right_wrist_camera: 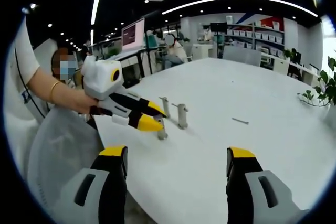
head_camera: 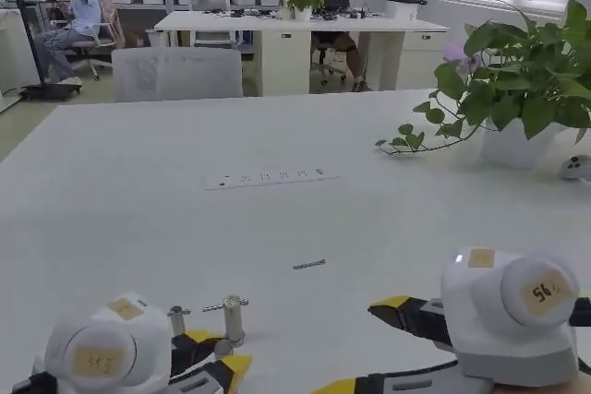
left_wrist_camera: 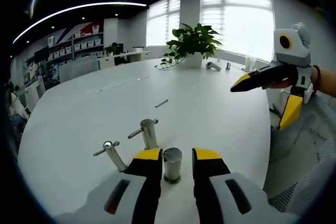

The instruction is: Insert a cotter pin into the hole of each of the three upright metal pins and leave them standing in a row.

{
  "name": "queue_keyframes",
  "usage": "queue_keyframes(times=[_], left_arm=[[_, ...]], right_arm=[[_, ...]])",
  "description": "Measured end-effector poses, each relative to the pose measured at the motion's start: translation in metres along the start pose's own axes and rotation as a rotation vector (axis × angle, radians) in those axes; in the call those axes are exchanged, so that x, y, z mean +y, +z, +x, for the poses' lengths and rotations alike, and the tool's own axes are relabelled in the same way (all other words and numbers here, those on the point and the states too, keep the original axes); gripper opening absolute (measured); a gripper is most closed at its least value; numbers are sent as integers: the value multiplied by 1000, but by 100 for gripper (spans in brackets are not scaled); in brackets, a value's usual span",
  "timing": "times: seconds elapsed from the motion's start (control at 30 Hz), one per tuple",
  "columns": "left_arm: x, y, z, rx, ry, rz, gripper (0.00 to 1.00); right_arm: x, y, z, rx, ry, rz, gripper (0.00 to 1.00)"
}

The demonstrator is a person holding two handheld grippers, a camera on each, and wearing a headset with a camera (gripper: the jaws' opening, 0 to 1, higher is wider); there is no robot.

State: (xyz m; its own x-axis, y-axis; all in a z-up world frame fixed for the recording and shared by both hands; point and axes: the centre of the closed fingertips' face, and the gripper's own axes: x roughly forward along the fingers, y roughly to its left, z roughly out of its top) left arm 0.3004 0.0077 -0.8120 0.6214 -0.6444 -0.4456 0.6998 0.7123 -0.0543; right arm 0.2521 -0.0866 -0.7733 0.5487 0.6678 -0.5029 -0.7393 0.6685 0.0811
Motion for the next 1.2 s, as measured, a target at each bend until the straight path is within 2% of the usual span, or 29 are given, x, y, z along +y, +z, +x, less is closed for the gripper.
queue_keyframes(times=[0.13, 0.2, 0.33, 0.6, 0.67, 0.9, 1.1, 1.2], left_arm=[[1, 0, -3, 7, 4, -28, 28], [1, 3, -7, -4, -8, -72, 29], [0, 5, -19, -10, -12, -77, 35], [9, 7, -46, -35, -5, -93, 47], [11, 10, -52, -52, 2, -105, 52], [14, 8, -68, -64, 14, -112, 66], [12, 10, -80, -93, 20, -115, 75], [13, 10, -84, -90, 28, -97, 78]], right_arm=[[-1, 1, -1, 3, 3, -5, 78], [-3, 1, -1, 6, 2, -12, 78], [-4, 1, 2, 9, 8, -12, 76], [-7, 8, 7, -5, 23, 0, 75], [-9, 11, 8, -6, 26, -1, 75], [-18, 16, 13, 15, 43, -22, 76], [-26, 19, 19, 41, 62, -44, 75], [-32, 22, 22, 53, 73, -58, 75]])
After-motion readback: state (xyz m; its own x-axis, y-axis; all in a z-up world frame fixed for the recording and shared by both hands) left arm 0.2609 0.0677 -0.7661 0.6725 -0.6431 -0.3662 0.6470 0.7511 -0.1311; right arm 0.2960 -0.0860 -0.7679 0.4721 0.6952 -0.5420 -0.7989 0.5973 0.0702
